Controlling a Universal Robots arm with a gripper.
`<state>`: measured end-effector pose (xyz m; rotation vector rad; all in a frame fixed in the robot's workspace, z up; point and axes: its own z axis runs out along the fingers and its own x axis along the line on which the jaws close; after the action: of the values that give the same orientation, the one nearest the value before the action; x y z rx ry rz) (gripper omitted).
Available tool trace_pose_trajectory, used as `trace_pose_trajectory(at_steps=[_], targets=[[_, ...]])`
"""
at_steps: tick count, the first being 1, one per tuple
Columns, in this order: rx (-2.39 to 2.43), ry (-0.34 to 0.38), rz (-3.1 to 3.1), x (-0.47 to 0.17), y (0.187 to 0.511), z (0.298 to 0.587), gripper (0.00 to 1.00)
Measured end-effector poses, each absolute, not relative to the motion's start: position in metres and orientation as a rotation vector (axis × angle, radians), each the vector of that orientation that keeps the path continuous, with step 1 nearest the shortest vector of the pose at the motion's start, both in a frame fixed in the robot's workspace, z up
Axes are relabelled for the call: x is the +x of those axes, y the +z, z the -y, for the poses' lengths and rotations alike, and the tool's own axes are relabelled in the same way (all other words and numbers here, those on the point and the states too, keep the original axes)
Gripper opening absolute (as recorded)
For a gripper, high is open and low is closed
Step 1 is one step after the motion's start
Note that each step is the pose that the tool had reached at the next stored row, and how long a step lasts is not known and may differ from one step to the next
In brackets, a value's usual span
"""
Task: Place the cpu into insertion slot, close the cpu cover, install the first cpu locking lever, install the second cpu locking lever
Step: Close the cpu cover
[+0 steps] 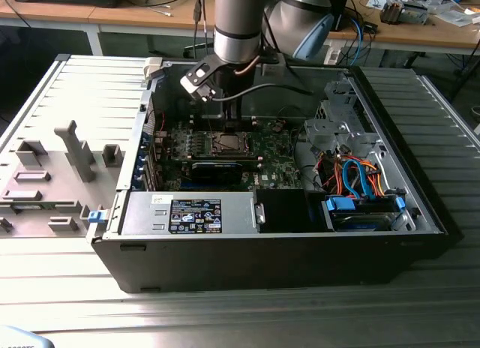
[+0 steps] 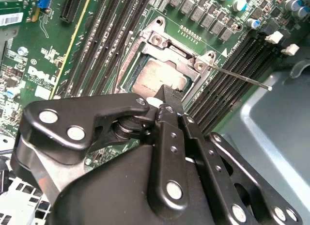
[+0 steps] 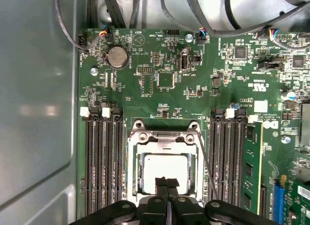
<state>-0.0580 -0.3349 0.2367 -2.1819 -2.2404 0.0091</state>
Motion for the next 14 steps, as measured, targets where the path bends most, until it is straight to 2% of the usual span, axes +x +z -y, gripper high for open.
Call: trace_pose_trajectory(at_steps=[14], targets=[[-2.182,0.009,2.24,-0.058,0.256,0.335,0.11]])
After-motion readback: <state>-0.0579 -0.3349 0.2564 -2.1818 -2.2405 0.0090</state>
